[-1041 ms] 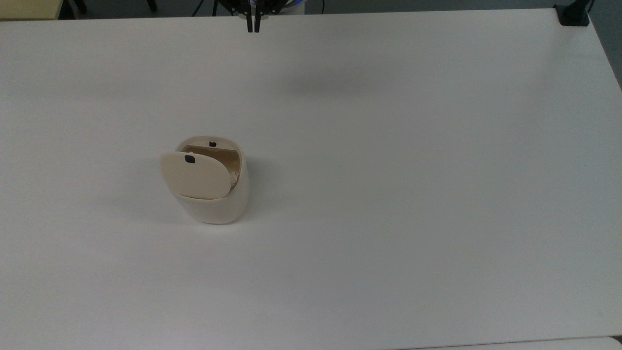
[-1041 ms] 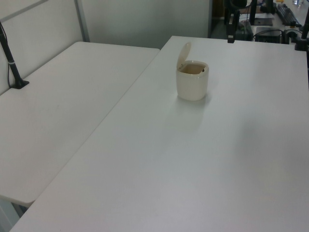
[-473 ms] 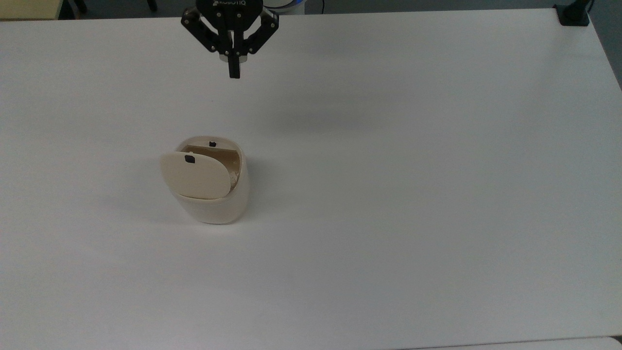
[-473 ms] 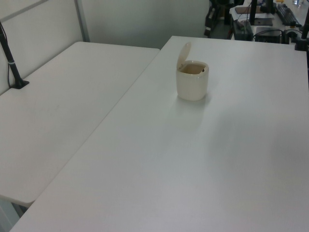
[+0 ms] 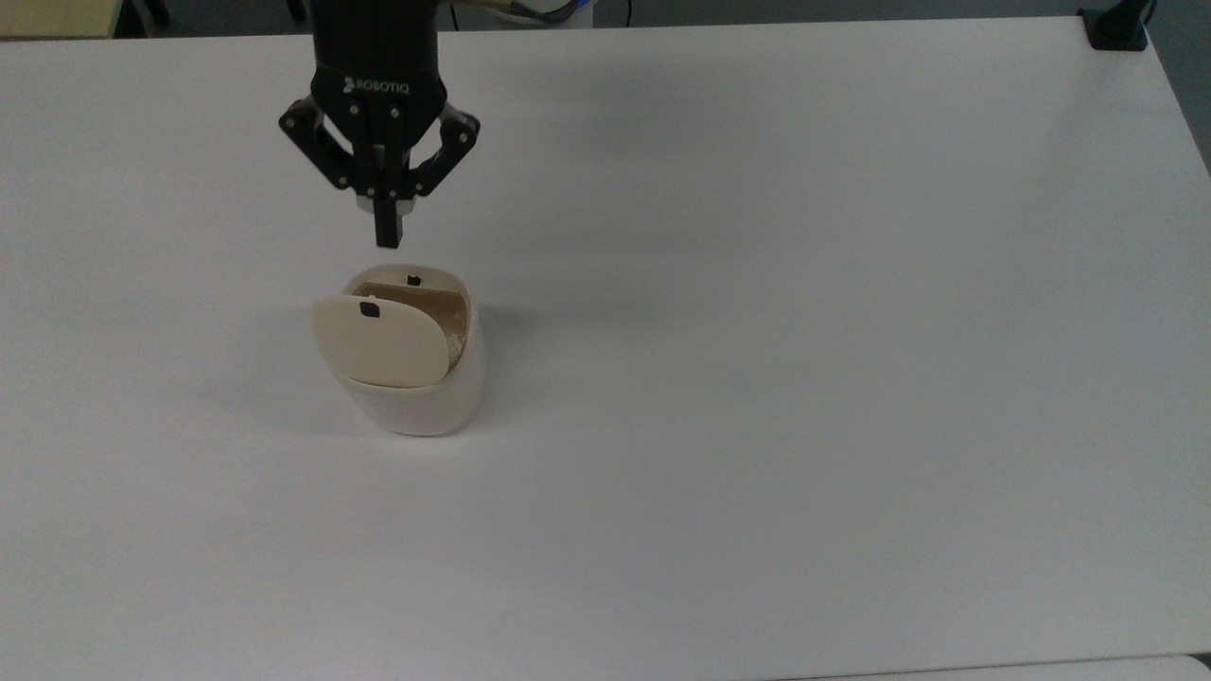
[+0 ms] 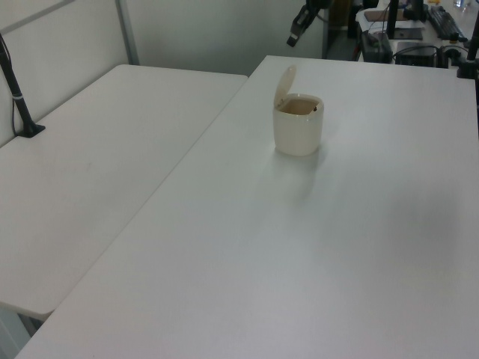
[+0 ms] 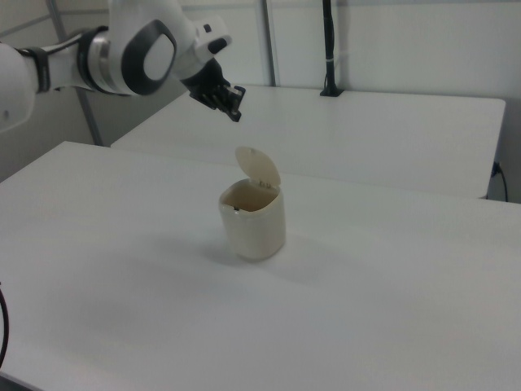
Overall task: Close the trash bin
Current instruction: 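Move the gripper down toward the raised lid of the cream bin, then push the raised lid down onto the bin opening with the gripper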
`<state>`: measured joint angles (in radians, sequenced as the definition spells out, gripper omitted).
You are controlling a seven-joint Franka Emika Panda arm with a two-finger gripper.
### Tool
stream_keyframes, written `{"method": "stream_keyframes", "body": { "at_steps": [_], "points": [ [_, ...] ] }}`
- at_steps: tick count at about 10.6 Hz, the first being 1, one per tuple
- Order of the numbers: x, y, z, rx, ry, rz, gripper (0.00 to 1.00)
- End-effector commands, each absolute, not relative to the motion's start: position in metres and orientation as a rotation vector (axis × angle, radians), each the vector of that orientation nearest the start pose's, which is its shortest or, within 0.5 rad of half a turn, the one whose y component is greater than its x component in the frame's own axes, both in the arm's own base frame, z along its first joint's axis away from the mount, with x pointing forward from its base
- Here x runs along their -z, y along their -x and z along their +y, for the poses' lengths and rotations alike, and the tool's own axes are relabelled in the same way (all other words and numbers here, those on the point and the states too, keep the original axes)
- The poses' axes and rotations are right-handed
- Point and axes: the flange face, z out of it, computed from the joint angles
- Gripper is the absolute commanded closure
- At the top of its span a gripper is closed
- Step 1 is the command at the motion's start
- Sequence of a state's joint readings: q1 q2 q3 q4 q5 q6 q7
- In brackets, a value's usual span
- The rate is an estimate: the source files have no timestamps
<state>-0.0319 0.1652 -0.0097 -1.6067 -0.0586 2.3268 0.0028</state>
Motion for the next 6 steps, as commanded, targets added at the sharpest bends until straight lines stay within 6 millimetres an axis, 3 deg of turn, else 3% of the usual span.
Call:
{"method": "stream_keyframes", "body": {
  "at_steps": [1, 6],
  "points": [
    [-0.562, -0.684, -0.043, 1.024, 3.049, 0.038, 1.00],
    [-0.534, -0.683, -0.057, 0.890, 3.105, 0.058, 1.00]
  ]
}}
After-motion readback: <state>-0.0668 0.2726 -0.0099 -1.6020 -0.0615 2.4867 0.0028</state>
